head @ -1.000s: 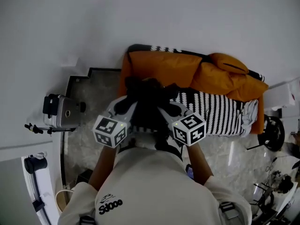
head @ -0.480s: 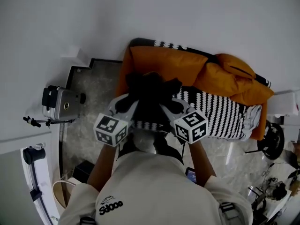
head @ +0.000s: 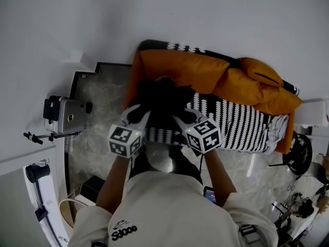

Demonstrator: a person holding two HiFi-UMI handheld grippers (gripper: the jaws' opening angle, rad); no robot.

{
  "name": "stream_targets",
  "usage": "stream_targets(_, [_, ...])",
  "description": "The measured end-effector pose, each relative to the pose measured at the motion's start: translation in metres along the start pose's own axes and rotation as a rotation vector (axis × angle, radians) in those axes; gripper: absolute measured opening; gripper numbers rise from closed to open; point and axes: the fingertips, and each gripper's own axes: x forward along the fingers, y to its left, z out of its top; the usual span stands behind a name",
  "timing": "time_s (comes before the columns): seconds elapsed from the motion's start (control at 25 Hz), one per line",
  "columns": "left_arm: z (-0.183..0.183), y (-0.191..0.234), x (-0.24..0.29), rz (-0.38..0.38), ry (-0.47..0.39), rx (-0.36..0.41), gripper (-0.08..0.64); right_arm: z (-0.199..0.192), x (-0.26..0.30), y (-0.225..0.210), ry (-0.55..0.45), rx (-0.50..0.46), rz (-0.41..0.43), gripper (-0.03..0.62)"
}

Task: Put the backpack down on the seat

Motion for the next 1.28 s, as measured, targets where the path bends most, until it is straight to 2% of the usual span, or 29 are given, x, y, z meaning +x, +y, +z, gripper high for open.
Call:
stream_targets(0.48, [-0.040, 0.031, 0.042, 0.055, 0.089, -0.043, 0.067, -0.032, 0.048, -0.037, 0.129, 0.028, -0.004, 0.077])
stream_targets(0.8, [-0.067, 0.049, 0.061, 0.087, 0.144, -0.093, 0.069, -0.043, 0.074, -0.054, 0.159, 0.036, -0.015, 0.078])
stream_targets(1.28, [-0.091, 0.058, 0.086, 0.064, 0.199, -0.102, 0.071, -0.057, 0.093, -0.083, 0.184, 0.050, -0.039, 0.087])
